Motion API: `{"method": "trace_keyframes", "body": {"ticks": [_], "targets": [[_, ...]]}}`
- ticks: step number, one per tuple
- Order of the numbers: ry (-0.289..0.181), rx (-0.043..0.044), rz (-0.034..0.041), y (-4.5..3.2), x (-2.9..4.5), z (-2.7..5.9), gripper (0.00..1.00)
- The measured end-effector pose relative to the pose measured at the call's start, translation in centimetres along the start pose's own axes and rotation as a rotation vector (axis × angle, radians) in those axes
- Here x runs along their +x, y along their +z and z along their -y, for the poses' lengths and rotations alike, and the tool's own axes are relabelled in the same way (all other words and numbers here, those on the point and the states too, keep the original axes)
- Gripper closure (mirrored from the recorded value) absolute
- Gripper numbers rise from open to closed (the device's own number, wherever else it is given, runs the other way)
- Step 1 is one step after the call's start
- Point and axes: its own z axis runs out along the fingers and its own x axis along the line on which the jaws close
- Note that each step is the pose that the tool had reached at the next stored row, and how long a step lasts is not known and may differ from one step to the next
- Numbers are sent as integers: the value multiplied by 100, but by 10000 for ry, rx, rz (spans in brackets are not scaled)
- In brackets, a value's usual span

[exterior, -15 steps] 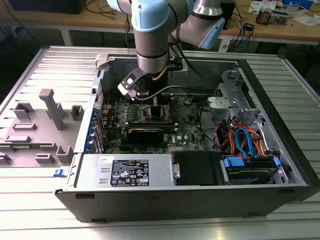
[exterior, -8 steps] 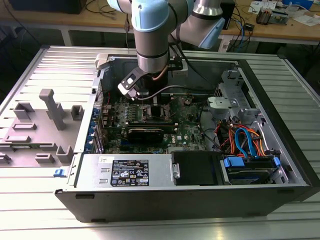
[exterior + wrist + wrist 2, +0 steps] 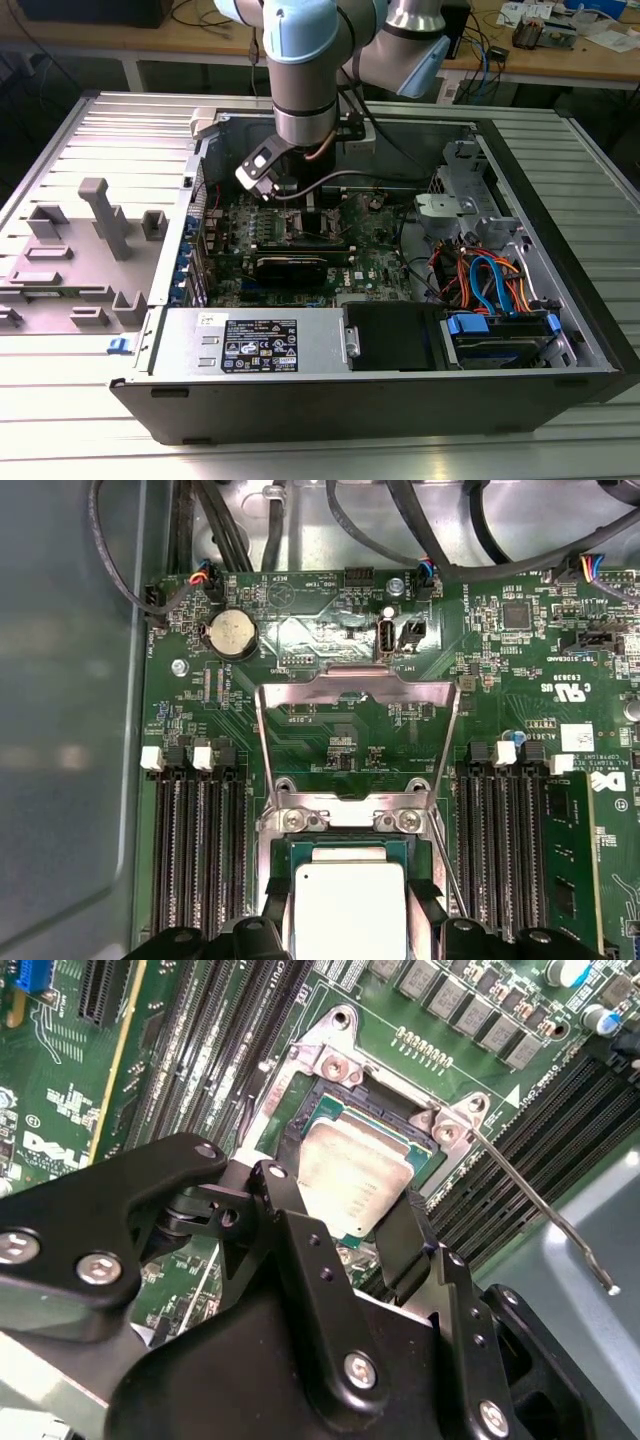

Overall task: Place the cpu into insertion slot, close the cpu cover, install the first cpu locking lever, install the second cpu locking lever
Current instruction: 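Place the cpu into insertion slot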

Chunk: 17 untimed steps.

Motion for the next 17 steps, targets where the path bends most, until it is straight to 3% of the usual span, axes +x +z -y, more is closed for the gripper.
{"method": "trace_keyframes", "body": {"ticks": [17], "targets": [[27,-1,2,34,-3,9,46]]}}
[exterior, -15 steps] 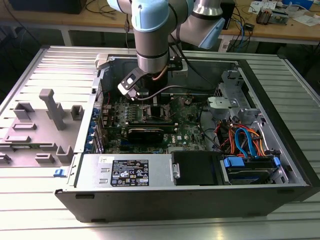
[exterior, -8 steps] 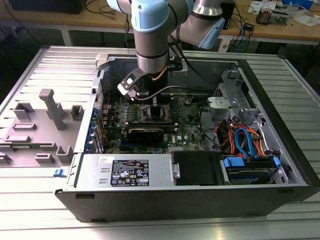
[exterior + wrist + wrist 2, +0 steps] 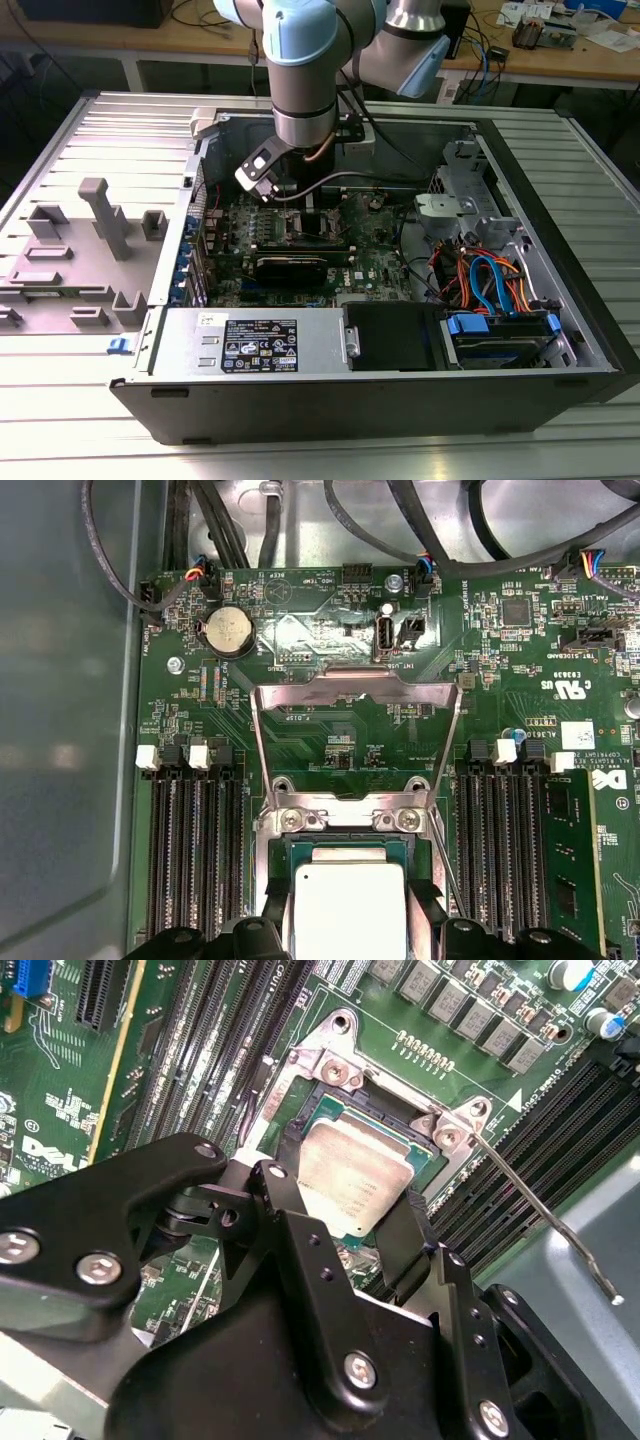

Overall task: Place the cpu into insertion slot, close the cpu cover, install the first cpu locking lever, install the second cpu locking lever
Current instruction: 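Place the cpu into insertion slot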

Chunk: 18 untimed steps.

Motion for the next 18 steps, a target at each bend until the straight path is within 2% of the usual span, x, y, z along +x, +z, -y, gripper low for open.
{"method": "trace_keyframes", "body": {"ticks": [8,9,10,14,18], "targets": [[0,0,0,16,0,1,46],[1,-5,-17,21,3,1,45],[0,-6,-8,20,2,0,39],[0,0,-1,18,0,1,39],[1,1,0,-40,1,-4,39]]}}
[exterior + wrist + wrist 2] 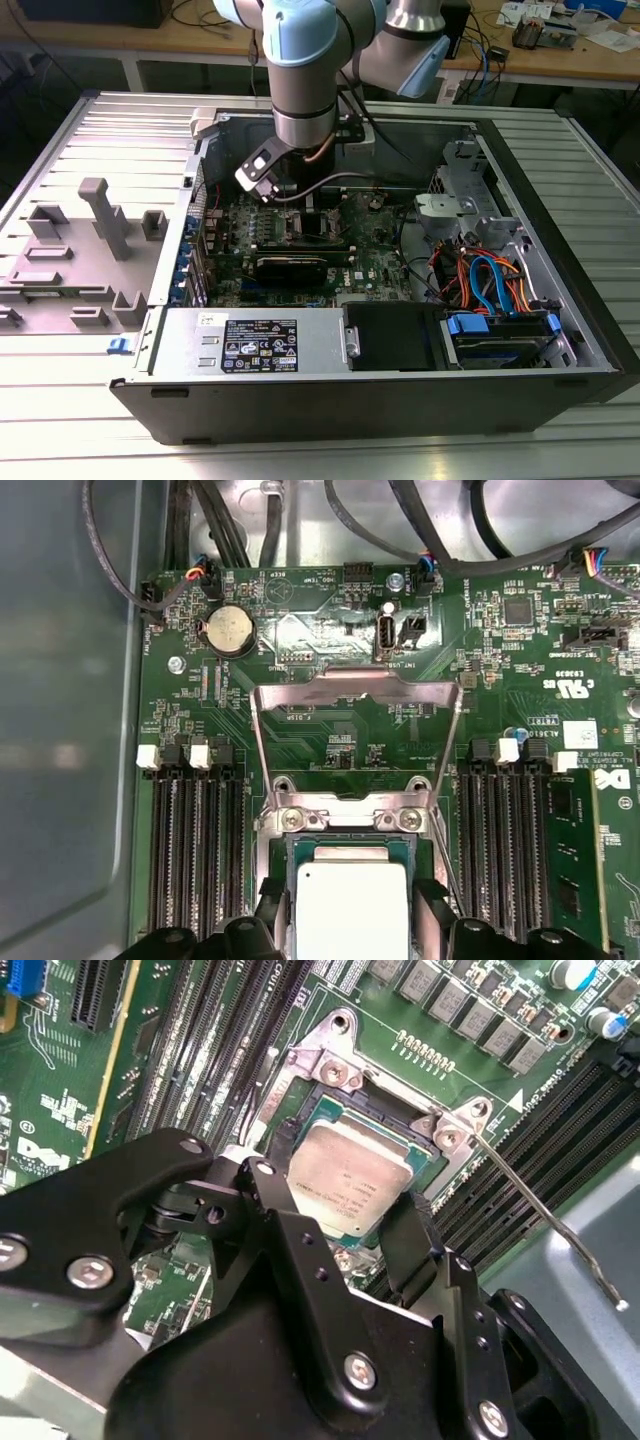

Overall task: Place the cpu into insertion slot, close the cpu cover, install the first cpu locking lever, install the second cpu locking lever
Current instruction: 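Place the cpu into insertion slot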

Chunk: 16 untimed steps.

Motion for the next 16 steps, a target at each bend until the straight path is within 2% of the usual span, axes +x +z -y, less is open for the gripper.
{"method": "trace_keyframes", "body": {"ticks": [7,8,9,12,14,15,16], "targets": [[0,18,-2,-168,3,-17,39],[0,28,0,-215,3,-21,39],[0,38,0,-256,4,-26,47],[6,98,-2,-292,5,-42,65],[8,223,-2,-309,5,-61,78],[9,275,-2,-316,5,-67,78],[9,323,-4,-320,5,-73,84]]}}
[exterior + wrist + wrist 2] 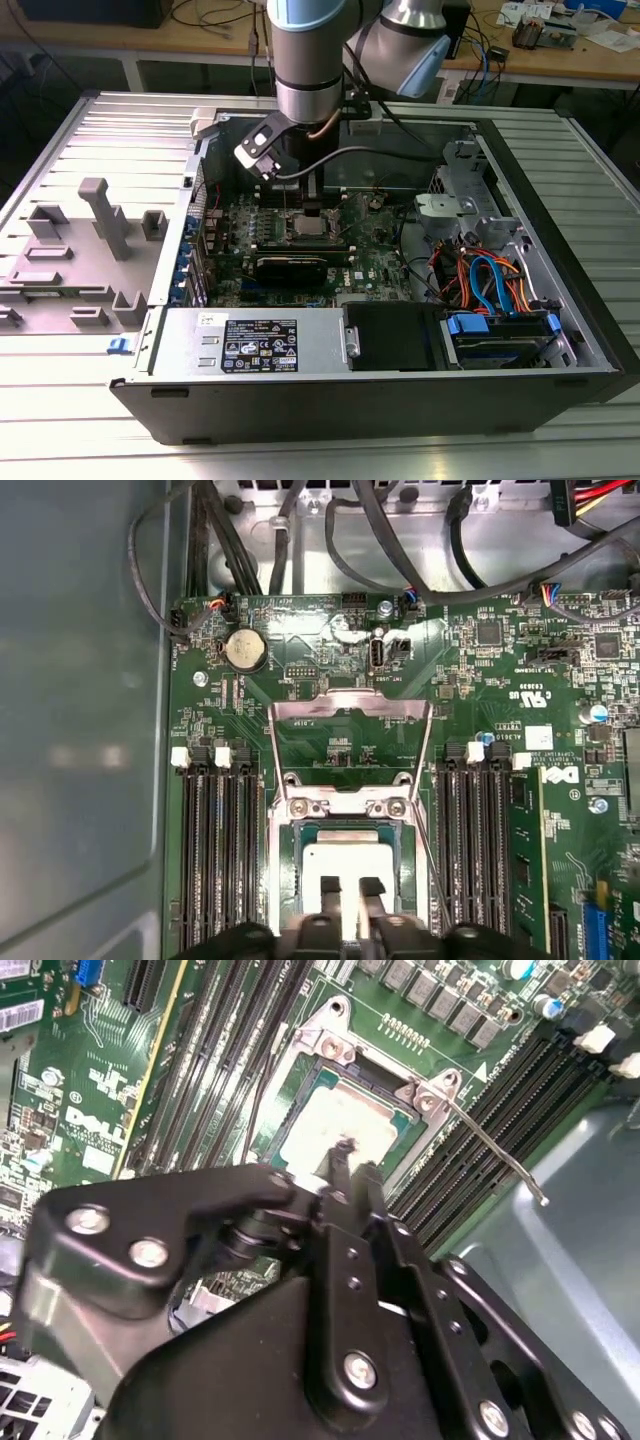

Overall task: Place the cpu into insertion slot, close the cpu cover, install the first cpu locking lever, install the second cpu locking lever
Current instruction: 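Place the cpu into insertion slot, then close the cpu cover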

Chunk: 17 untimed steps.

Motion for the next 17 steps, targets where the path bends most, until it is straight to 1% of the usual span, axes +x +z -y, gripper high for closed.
{"method": "trace_keyframes", "body": {"ticks": [1,2,3,17], "targets": [[1,63,0,-5,0,-8,84],[3,138,-10,-7,0,-17,89],[6,189,-34,-8,0,-22,89],[6,214,-37,-8,0,-23,89]]}}
